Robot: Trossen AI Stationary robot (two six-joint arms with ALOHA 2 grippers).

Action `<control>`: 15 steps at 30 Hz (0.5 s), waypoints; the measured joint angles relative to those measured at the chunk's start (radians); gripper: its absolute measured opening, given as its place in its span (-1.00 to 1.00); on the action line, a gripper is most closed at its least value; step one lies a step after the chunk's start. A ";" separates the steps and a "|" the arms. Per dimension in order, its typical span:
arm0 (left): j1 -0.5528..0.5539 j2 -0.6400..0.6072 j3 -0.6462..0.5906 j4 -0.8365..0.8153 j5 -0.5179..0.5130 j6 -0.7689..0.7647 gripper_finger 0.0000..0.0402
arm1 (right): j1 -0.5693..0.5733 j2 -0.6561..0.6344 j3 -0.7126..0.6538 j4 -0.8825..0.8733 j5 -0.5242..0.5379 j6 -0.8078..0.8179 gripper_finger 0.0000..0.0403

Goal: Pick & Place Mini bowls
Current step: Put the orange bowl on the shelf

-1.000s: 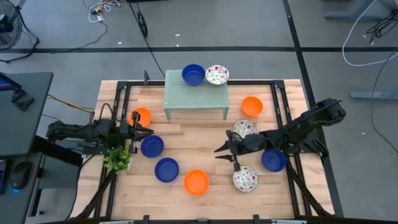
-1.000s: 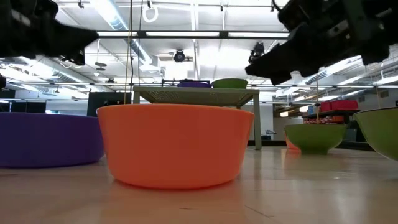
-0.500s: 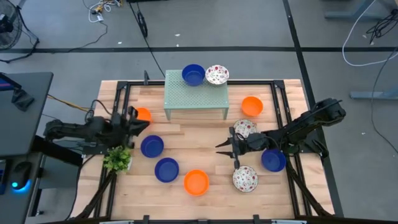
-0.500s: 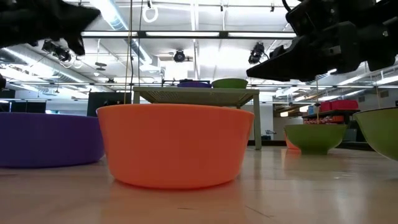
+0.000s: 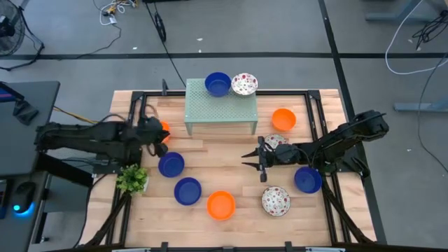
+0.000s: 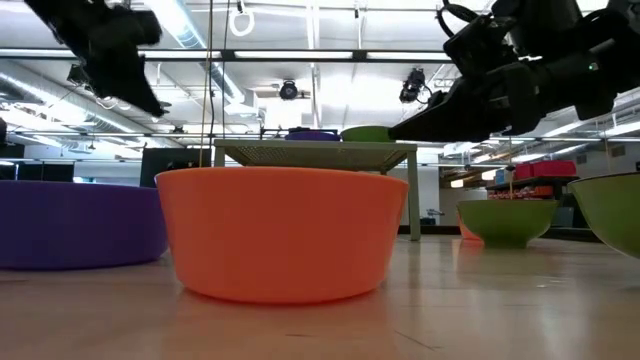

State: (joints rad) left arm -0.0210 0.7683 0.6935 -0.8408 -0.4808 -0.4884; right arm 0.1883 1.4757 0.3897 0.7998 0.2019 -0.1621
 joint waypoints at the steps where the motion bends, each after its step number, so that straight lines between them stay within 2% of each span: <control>1: 0.012 0.043 0.014 -0.027 0.011 -0.005 -0.67 | 0.000 0.000 0.000 -0.001 -0.001 0.010 -0.45; 5: 0.062 0.188 0.038 -0.087 0.067 -0.006 -0.41 | 0.001 0.000 0.000 -0.001 -0.021 0.056 -0.45; 10: 0.138 0.314 0.038 -0.120 0.216 0.028 -0.11 | 0.001 0.000 0.000 -0.003 -0.030 0.076 -0.45; 15: 0.207 0.384 -0.021 -0.098 0.250 0.080 -0.07 | 0.001 0.000 0.000 -0.036 -0.037 0.079 -0.45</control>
State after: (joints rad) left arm 0.1863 1.1518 0.6723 -0.9384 -0.2310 -0.4086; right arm 0.1894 1.4757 0.3897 0.7642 0.1654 -0.0827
